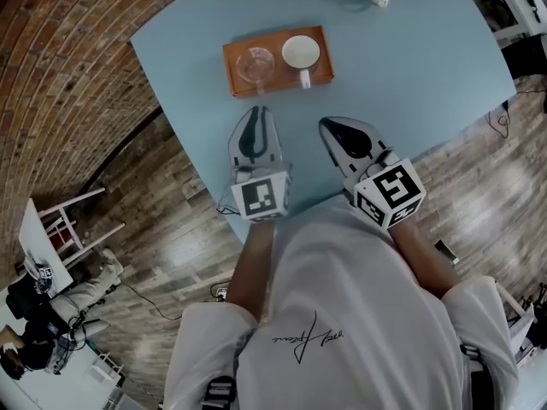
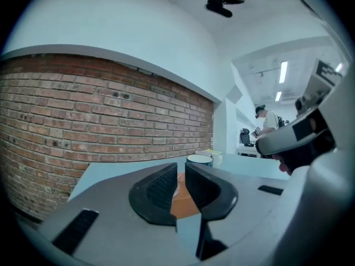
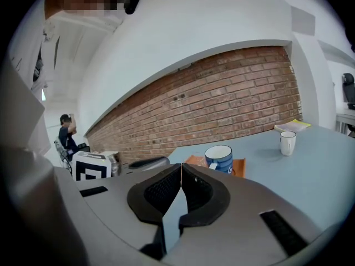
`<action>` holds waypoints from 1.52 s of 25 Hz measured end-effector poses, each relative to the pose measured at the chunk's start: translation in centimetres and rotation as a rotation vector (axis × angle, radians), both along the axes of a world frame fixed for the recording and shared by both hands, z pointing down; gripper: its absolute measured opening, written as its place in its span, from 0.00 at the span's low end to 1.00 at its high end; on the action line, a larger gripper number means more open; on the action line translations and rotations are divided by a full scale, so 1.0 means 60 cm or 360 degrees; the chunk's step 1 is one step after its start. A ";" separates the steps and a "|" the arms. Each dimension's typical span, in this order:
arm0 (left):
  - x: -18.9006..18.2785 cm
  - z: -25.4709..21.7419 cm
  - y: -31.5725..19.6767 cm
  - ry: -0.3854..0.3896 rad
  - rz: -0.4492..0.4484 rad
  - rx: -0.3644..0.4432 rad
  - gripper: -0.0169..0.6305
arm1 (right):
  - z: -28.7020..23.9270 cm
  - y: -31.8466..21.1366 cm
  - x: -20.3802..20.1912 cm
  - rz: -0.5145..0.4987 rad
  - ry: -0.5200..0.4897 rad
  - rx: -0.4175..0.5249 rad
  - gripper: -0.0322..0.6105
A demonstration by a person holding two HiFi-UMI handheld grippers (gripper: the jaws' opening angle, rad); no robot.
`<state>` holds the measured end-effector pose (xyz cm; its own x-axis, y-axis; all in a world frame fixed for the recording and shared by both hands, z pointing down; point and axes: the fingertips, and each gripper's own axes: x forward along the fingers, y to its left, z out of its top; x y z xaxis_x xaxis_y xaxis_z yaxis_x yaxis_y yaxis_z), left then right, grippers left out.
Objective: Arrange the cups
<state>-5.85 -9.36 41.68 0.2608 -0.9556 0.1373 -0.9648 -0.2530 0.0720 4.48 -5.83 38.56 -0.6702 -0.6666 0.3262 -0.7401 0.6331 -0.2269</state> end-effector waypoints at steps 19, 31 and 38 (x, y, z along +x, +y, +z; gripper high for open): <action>0.031 -0.070 0.039 0.0130 0.0228 -0.0152 0.04 | -0.072 0.026 -0.010 -0.0104 -0.0072 0.0033 0.08; 0.037 -0.135 0.026 0.0137 0.0339 -0.0084 0.04 | -0.118 0.028 0.013 -0.0210 -0.0002 0.0064 0.08; 0.033 -0.140 0.029 0.0157 0.0356 -0.0099 0.04 | -0.124 0.030 0.014 -0.0243 0.0000 0.0051 0.08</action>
<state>-3.85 -7.59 33.25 0.4799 -0.8630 0.1576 -0.8728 -0.4515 0.1854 5.34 -4.03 31.12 -0.7646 -0.5670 0.3064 -0.6346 0.7453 -0.2046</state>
